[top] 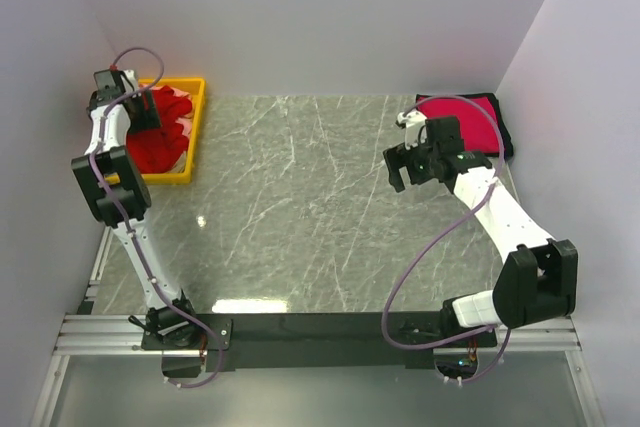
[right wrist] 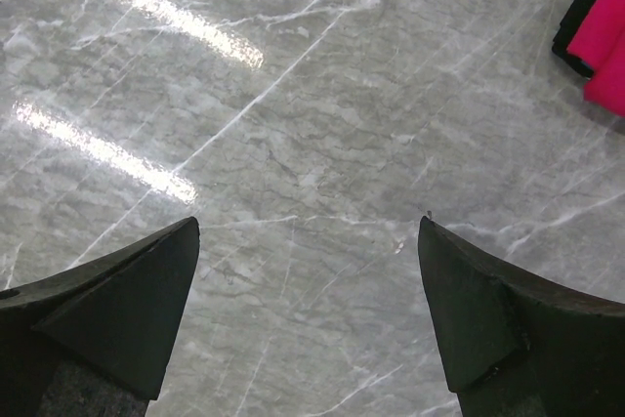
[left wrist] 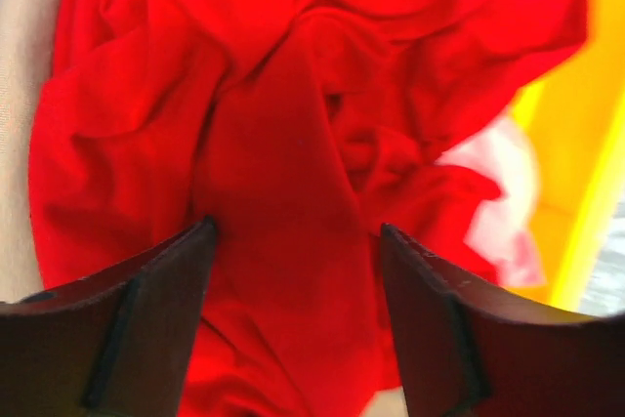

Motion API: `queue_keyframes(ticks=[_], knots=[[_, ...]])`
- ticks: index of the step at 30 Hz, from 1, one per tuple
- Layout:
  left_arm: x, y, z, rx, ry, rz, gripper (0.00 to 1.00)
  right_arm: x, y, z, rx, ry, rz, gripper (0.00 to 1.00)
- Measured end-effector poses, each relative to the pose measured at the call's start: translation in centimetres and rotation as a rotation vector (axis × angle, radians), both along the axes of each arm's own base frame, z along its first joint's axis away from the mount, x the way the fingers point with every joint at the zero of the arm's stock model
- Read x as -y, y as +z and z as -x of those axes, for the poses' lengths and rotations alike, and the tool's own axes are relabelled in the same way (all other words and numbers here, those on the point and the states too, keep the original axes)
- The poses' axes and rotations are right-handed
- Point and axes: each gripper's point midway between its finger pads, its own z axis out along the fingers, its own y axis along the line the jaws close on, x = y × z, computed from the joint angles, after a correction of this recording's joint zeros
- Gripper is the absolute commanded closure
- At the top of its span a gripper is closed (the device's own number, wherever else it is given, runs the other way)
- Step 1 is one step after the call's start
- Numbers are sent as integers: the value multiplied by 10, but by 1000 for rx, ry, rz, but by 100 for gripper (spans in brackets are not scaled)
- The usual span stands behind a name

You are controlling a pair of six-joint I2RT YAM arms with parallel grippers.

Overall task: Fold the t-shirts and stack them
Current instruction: Grab the tshirt from the pile

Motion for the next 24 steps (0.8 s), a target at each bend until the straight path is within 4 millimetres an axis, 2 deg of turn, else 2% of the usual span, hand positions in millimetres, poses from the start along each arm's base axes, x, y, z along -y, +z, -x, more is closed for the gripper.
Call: queue_keyframes(ticks=[3,6,7,9,10,11,16,19,22,24], knots=[[-5,-10,1,-21,8,-22,40,0,4,-2,-1,1,0,1],[-7,-9,-1,-10,10,-35,52,-2,7,-3,-1,7,-2,1],[-8,-8,-2,-6,8,-38,66,-2,8,-3,-2,10,-4,1],[-8,-7,-2,-7,9,-37,82,-3,8,-1,-8,15,-7,4],[-8,-5,-3,-5,7,-38,96,-3,8,-1,-10,18,-8,5],[-9,-2,-6,-2,4,-38,100,-4,8,0,-13,23,-10,5],[-7,29,-23,65,-35,-41,100,-5,8,5,-30,44,-8,7],[1,57,-25,126,-71,-29,100,-6,12,4,-24,49,-11,7],[13,104,-23,218,-113,-18,100,-6,16,3,-16,49,-15,6],[27,150,-17,307,-148,-4,100,-7,18,2,-12,49,-20,6]])
